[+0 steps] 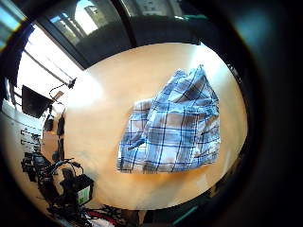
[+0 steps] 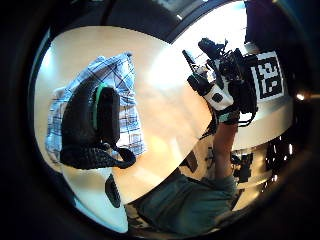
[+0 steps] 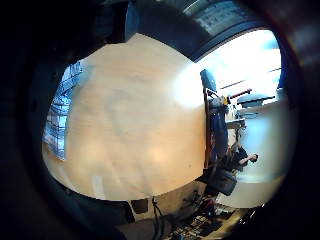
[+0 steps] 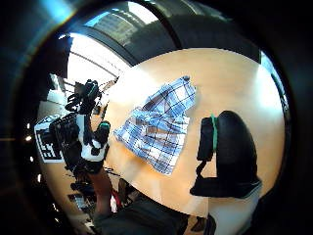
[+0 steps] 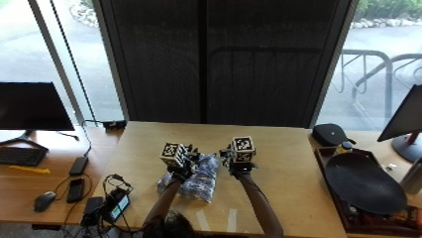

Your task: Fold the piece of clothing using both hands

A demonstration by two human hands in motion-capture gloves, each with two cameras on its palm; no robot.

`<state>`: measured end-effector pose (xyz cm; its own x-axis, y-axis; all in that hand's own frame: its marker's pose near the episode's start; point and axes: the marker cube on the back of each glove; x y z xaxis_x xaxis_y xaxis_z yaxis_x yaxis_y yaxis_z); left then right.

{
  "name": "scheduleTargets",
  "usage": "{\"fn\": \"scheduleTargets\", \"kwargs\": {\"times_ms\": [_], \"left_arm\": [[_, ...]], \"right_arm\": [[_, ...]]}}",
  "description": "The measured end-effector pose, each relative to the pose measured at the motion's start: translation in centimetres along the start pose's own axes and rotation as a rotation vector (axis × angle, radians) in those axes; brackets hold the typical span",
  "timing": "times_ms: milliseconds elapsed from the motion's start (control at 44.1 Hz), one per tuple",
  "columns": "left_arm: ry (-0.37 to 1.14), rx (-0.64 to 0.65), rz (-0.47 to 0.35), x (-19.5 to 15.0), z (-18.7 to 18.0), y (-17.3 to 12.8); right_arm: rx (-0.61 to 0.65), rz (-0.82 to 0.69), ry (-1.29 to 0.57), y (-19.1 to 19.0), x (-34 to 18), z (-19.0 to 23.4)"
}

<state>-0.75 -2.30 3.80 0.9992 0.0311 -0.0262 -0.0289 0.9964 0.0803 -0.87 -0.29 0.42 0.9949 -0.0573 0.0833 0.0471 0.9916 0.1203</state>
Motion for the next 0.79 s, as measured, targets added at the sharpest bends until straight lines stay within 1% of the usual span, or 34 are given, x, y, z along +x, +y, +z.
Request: {"fn": "scheduleTargets", "kwargs": {"times_ms": [45, 181, 317, 431, 522, 567, 658, 726, 794], "left_arm": [[0.022, 0.039, 0.035, 0.2, 0.1, -0.1], [0.026, 0.033, 0.035, 0.5, -0.3, 0.3], [0.037, 0.043, 0.050, 0.4, 0.3, -0.2], [0.175, 0.037, 0.102, 2.1, -0.7, -0.2], [0.058, 0.057, 0.060, 0.9, 0.0, -1.1], [0.042, 0.060, 0.054, 0.7, 0.2, -1.3], [0.045, 0.057, 0.054, 1.0, 0.2, -1.3], [0.050, 0.052, 0.063, 1.3, 0.3, -1.2], [0.127, 0.046, 0.098, 2.1, 0.0, -0.8]], "right_arm": [[-0.003, 0.002, 0.004, 0.1, 0.0, 0.0], [-0.003, -0.005, -0.007, 0.0, -0.1, 0.3], [-0.017, -0.007, 0.001, 0.5, 0.0, 0.0], [-0.041, -0.010, 0.003, 0.7, 0.0, -0.3], [-0.028, -0.013, 0.006, -0.4, 0.4, 0.5], [-0.027, -0.010, 0.000, -0.5, 0.4, 0.5], [-0.037, -0.003, -0.008, -0.3, 0.4, 0.3], [-0.029, 0.003, -0.009, -0.8, 0.6, 1.0], [-0.034, 0.011, -0.013, -0.6, 0.5, 1.1]]}}
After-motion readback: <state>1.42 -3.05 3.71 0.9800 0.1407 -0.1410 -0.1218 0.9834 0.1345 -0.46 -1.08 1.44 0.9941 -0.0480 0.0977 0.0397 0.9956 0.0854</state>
